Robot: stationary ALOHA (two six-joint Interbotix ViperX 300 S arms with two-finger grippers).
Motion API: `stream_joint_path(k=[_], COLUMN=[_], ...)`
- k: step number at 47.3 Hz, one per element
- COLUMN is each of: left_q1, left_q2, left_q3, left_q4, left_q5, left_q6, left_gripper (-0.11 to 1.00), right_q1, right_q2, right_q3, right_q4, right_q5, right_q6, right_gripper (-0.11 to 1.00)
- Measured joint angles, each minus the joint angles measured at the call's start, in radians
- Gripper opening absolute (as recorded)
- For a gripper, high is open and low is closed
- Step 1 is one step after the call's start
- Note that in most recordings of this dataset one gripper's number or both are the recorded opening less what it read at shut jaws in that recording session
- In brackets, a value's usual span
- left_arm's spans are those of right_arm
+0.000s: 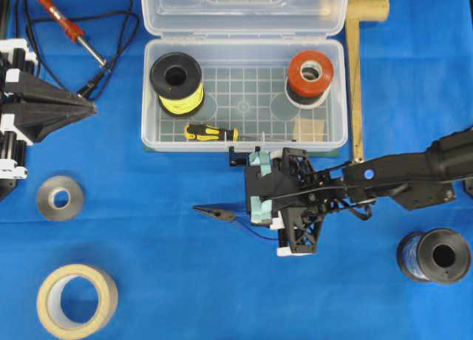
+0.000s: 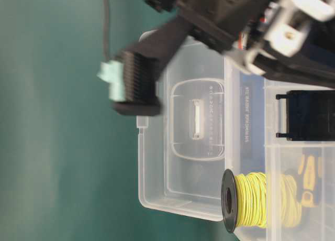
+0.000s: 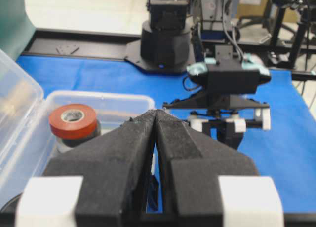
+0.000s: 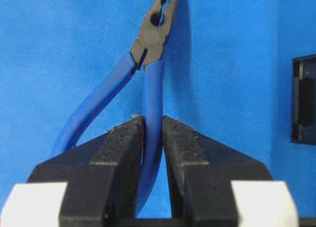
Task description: Pick the nipper from the toolbox among several items.
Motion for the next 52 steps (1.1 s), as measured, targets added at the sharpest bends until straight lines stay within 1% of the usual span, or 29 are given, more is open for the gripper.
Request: stream_joint_path(k=[8,10,11,17,20,22,23,28,39,45,52], left_q1=[0.0,0.0,0.0,0.0,0.0,0.0,0.0,0.0,0.0,0.0,0.0], left_q2=[0.0,0.0,-0.002,-0.005,-0.003,-0.003,-0.003,-0.005,-0.006,-0.008,-0.012], left_q3=[0.0,-0.002,0.0,0.0,0.0,0.0,0.0,0.0,0.002,0.0,0.0], left_q4=[0.0,0.0,0.0,0.0,0.0,0.0,0.0,0.0,0.002,0.002,0.0], left_q5=[0.011,0.012,0.014,0.02,0.021,0.021,0.021,0.023,0.035,0.038,0.038], left_q6=[-0.003,-0.003,-0.003,-0.005,-0.005,-0.006,-0.006,-0.014,-0.017,-0.017,-0.017], left_gripper=[0.0,0.0,0.0,0.0,0.0,0.0,0.0,0.0,0.0,0.0,0.0], right_q1=[0.002,0.002,0.002,0.0,-0.002,-0.003,-0.006,-0.018,-0.026,-0.043,-0.071], right_q2=[0.04,0.04,0.04,0.04,0.035,0.023,0.012,-0.069,-0.281,-0.413,-0.555], right_q3=[-0.014,-0.014,-0.014,-0.021,-0.023,-0.023,-0.023,-0.021,0.012,0.067,0.16], right_q4=[0.0,0.0,0.0,0.0,0.0,-0.002,-0.003,-0.023,-0.11,-0.15,-0.161], right_q5=[-0.002,-0.003,-0.003,0.014,0.038,0.054,0.06,0.092,0.156,0.17,0.161], right_q6=[0.003,0.003,0.003,0.008,0.006,0.006,0.006,0.006,0.003,0.005,0.006], right_gripper=[0.14,0.16,0.2,0.6,0.77,0.83,0.83,0.78,0.77,0.77,0.77])
